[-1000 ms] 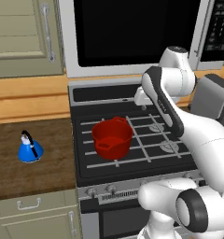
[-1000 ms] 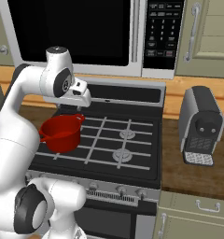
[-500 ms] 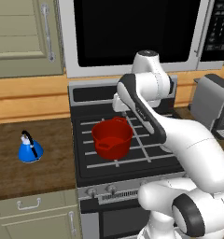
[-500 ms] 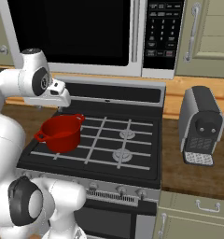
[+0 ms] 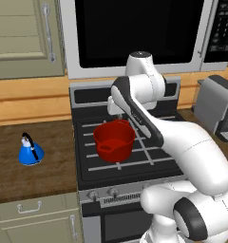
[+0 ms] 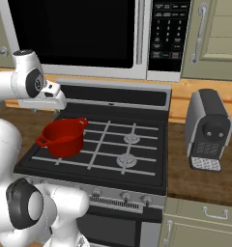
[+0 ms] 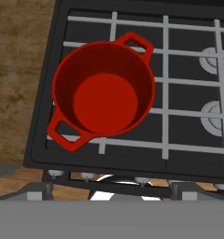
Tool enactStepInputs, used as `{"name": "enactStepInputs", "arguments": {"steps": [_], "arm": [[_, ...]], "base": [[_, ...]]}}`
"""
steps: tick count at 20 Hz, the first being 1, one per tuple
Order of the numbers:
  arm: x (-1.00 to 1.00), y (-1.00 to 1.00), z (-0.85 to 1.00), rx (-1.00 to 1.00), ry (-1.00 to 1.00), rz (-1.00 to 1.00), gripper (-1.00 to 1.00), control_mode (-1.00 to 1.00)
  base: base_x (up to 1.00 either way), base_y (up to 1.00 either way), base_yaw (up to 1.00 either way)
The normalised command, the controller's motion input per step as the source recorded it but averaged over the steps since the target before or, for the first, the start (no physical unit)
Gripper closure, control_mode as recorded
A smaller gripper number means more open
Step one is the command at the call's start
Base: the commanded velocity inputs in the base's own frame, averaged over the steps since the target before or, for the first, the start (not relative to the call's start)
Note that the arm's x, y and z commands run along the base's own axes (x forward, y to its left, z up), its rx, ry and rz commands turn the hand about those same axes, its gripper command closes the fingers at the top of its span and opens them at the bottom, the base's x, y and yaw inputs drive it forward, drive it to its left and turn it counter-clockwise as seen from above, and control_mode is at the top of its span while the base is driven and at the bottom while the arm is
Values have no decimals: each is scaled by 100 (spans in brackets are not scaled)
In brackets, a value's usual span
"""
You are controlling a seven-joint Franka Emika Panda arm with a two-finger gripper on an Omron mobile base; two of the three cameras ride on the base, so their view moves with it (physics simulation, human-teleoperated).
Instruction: Pick the kettle from the counter and place it on a stove burner. Then turn the burner on.
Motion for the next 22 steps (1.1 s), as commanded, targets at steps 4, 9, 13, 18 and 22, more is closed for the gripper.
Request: {"name": "enactStepInputs", "arguments": {"steps": [4, 9, 13, 18, 22], "arm": [[-4, 2, 0, -2, -2, 0, -100, -100], [-14, 28, 0, 0, -2, 7, -100, -100], [0, 97, 0, -1, 0, 13, -100, -100], [0, 100, 0, -7, 0, 24, -100, -100], [0, 100, 0, -8, 0, 23, -100, -100]], "base": [[0, 0, 0], [0, 0, 0], [0, 0, 0], [0, 0, 0], [0, 0, 0]]}}
